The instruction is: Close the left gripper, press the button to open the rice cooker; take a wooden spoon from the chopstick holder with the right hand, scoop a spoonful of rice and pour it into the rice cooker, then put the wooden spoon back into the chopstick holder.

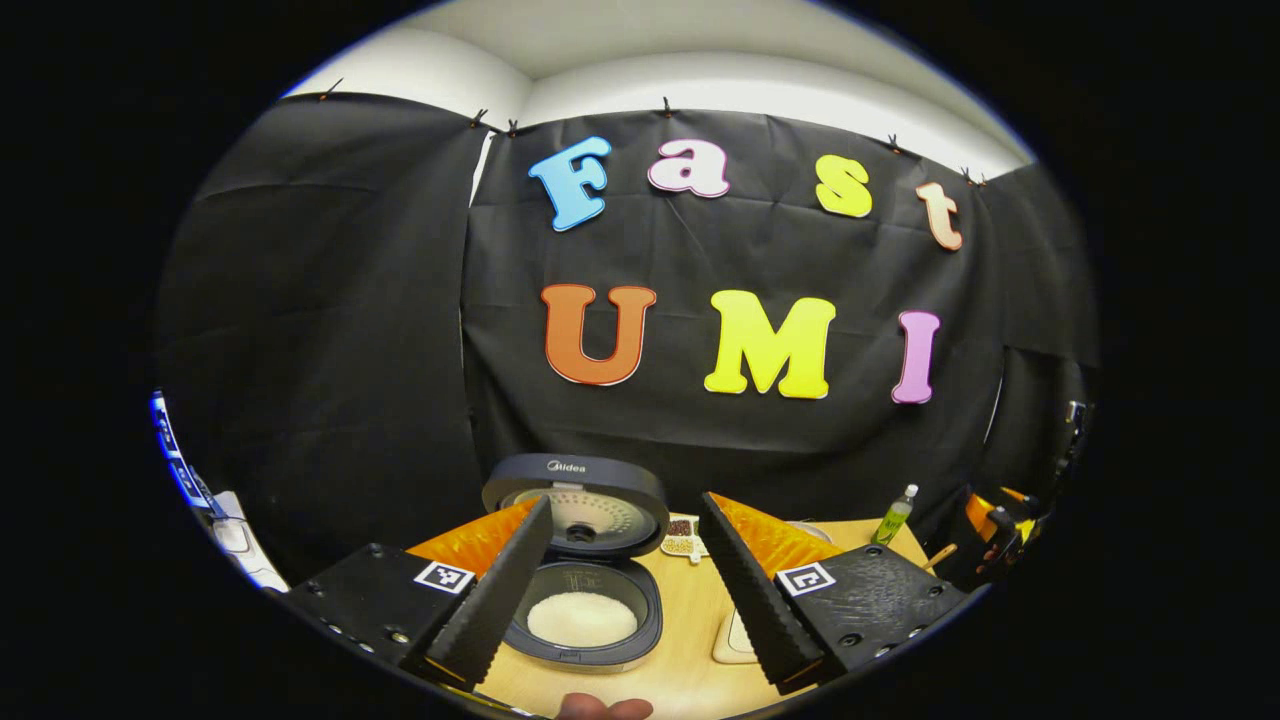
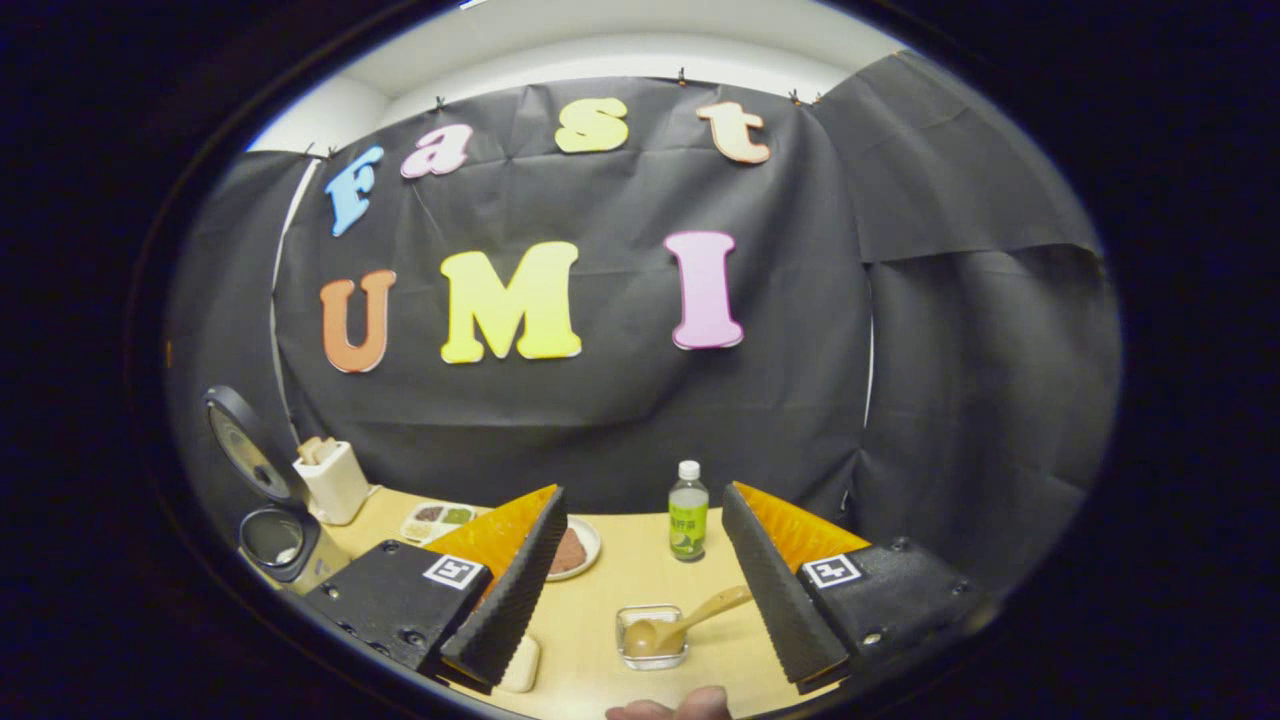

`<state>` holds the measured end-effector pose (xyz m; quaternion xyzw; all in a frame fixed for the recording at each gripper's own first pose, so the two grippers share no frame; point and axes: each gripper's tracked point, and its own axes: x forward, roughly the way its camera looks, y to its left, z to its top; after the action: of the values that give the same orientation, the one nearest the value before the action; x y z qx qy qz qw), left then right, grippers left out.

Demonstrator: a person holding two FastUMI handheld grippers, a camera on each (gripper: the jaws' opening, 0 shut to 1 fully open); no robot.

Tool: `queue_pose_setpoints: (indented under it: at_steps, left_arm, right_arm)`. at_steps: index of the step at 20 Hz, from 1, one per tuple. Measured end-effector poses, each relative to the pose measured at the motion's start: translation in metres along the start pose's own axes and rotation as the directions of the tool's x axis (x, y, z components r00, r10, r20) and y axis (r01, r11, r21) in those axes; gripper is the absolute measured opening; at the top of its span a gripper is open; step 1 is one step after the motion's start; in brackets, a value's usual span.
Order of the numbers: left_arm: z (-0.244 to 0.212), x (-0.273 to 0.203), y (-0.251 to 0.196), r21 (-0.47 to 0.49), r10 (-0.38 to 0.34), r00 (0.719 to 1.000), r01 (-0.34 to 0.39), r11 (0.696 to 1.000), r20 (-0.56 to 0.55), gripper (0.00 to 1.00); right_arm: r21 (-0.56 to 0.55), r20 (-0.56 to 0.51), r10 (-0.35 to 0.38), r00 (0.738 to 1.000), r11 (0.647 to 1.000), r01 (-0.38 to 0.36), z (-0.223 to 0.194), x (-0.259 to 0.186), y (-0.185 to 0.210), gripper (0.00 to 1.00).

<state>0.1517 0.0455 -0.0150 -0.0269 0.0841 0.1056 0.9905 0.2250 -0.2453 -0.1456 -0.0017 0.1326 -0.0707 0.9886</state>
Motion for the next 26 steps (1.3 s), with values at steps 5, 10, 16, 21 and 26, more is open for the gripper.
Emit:
queue_pose_setpoints:
  at_steps: [5, 10, 16, 21, 26]
  left_arm:
    - [0.022, 0.047, 0.028, 0.018, 0.036, 0.999, -0.035, 0.999, -0.023, 0.95]
    - [0.011, 0.106, 0.044, 0.047, 0.040, 0.993, -0.035, 0.998, -0.113, 0.95]
    - [-0.012, 0.157, 0.060, 0.037, 0.036, 0.973, -0.029, 0.999, -0.228, 0.95]
    - [-0.038, 0.171, 0.065, 0.071, 0.032, 0.950, -0.011, 0.997, -0.310, 0.95]
    - [-0.051, 0.159, 0.061, 0.038, 0.008, 0.940, 0.005, 0.999, -0.341, 0.96]
  right_arm:
    - [0.054, 0.015, 0.076, 0.997, 0.996, -0.076, -0.001, -0.035, 0.049, 1.00]
    - [0.077, -0.037, 0.119, 0.992, 0.990, -0.116, -0.013, -0.073, 0.072, 1.00]
    - [0.062, -0.080, 0.067, 0.995, 0.996, -0.062, -0.031, -0.107, 0.064, 1.00]
    - [0.093, -0.105, -0.004, 0.994, 0.996, 0.014, -0.037, -0.120, 0.049, 1.00]
    - [0.084, -0.100, 0.004, 0.995, 0.996, 0.005, -0.032, -0.127, 0.062, 0.99]
